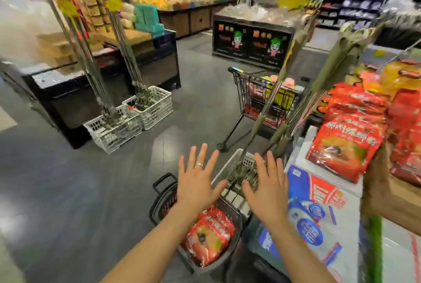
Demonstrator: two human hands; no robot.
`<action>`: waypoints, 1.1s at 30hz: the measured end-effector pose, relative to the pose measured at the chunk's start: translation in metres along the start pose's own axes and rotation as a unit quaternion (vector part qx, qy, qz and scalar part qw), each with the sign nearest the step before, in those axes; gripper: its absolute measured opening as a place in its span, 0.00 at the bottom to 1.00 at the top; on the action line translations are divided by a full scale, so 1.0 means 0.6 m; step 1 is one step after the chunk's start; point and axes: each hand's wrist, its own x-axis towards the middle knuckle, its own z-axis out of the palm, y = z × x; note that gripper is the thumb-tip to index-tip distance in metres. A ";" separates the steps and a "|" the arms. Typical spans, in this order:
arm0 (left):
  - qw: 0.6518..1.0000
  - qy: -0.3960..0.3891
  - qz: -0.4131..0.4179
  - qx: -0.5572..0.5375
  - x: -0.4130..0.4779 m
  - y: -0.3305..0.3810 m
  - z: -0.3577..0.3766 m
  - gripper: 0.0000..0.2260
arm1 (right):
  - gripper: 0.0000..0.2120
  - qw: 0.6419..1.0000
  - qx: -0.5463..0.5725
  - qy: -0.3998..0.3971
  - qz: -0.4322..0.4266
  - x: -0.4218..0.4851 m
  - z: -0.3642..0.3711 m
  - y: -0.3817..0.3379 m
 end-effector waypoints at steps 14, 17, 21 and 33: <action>0.979 -0.199 0.054 -0.008 0.065 -0.451 0.263 0.36 | 0.37 0.974 -0.037 -0.155 0.160 0.022 0.464 -0.174; 0.966 -0.242 0.083 -0.020 0.078 -0.458 0.351 0.36 | 0.37 0.963 -0.014 -0.143 0.230 0.003 0.538 -0.142; 0.948 -0.297 0.111 -0.015 0.079 -0.454 0.501 0.37 | 0.36 0.940 -0.002 -0.151 0.306 -0.019 0.644 -0.071; 0.923 -0.381 0.016 0.041 0.017 -0.503 0.947 0.42 | 0.44 0.812 0.077 -0.199 0.543 -0.178 1.013 0.172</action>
